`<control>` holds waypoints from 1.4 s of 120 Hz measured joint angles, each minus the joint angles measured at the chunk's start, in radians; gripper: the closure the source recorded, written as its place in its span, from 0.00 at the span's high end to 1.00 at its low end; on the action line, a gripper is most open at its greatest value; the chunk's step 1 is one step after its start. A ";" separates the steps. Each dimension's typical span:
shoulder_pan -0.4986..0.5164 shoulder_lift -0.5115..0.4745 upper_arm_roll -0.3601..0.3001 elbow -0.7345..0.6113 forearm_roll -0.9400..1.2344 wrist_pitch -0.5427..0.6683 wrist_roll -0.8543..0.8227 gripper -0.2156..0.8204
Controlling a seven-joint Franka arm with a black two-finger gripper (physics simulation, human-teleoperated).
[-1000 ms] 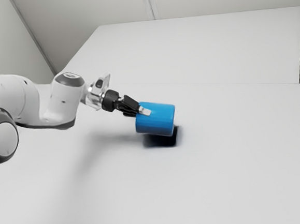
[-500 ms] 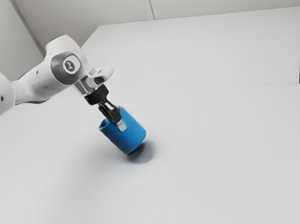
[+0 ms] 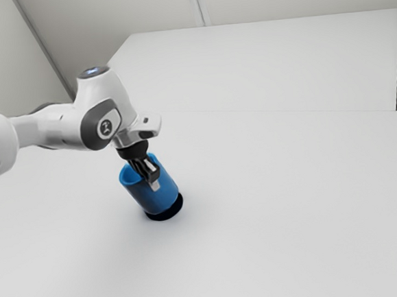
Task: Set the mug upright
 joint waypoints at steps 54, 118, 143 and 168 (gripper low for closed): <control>0.015 -0.004 -0.009 -0.041 0.034 0.045 -0.120 0.54; 0.013 -0.051 -0.011 0.152 -0.029 -0.061 -0.215 0.77; 0.016 -0.028 -0.011 0.405 -0.021 -0.219 -0.271 0.78; 0.008 -0.007 -0.009 0.527 0.008 -0.357 -0.310 0.79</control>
